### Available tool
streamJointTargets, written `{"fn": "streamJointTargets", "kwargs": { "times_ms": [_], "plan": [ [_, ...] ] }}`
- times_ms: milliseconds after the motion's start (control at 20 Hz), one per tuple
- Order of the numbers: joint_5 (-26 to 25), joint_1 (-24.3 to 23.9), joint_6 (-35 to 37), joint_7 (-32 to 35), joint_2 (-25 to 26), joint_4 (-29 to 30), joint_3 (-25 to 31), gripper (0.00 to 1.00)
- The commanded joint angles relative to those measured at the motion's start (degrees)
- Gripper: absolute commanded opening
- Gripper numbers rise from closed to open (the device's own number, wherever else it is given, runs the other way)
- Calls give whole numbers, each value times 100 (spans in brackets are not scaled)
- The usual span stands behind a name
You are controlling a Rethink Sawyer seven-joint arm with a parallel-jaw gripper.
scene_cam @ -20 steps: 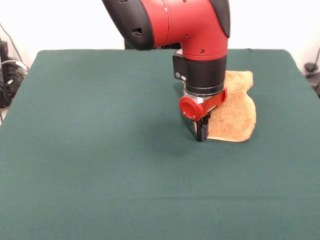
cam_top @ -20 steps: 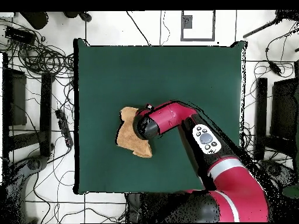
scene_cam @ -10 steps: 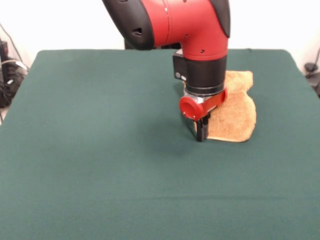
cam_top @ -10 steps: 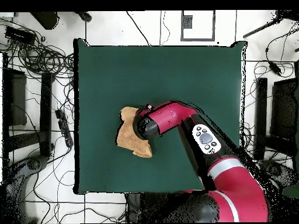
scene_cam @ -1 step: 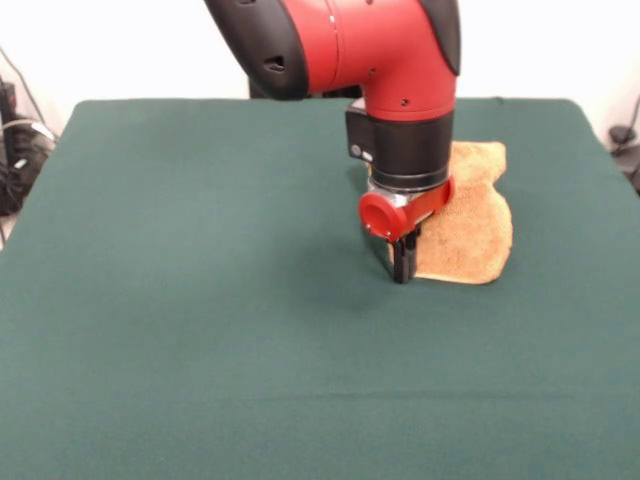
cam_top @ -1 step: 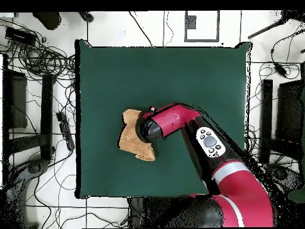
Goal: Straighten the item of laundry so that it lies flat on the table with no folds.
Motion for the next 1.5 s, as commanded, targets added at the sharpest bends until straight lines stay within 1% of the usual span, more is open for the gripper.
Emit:
{"fn": "streamJointTargets", "kwargs": {
  "times_ms": [50, 850, 1500],
  "plan": [
    [-696, 153, -518, -2, 1492, -624, -343, 0],
    [-642, 56, -437, -139, 1468, -565, -262, 0],
    [-659, 116, -466, -61, 1472, -592, -303, 0]
  ]
}}
